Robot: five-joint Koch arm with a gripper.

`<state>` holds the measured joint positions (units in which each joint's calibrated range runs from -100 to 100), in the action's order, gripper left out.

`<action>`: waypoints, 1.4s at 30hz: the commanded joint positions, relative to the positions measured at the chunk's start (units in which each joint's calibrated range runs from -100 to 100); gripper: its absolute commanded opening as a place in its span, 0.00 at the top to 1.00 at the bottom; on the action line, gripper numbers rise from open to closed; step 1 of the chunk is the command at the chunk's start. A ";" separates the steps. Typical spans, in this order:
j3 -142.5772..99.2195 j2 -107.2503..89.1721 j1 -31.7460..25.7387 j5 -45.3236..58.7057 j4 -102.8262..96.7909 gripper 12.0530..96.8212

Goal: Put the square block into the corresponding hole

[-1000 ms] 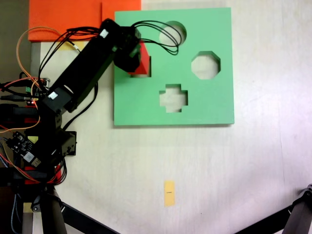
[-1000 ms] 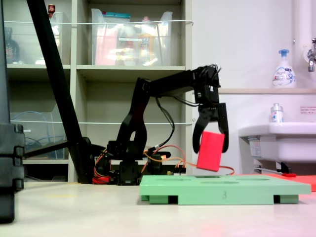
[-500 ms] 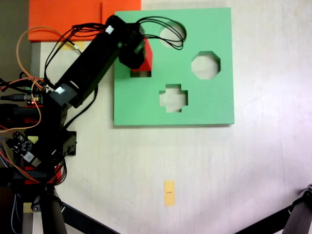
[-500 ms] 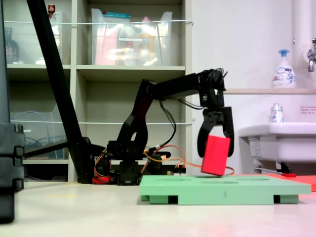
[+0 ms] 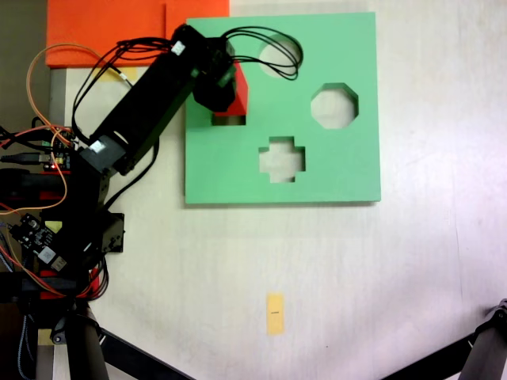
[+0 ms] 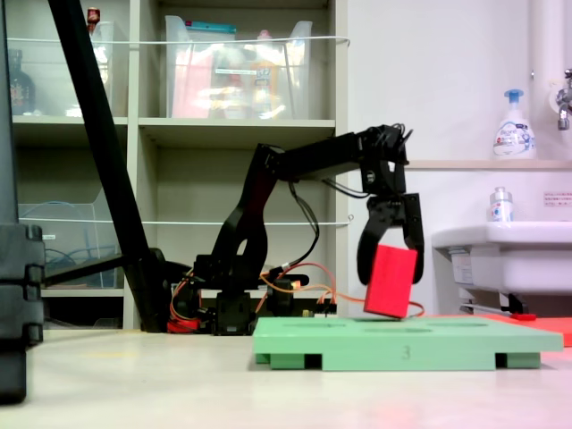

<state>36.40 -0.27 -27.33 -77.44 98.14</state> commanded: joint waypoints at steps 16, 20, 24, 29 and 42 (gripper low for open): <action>-3.70 -7.69 -0.10 0.10 1.86 0.81; -2.70 -5.03 0.10 0.15 1.86 0.81; -1.41 -1.82 0.05 0.54 1.86 0.81; -1.31 2.37 -0.10 1.17 1.86 0.81; -1.31 9.63 -0.39 1.12 1.86 0.81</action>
<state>33.37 8.76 -27.37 -76.51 98.14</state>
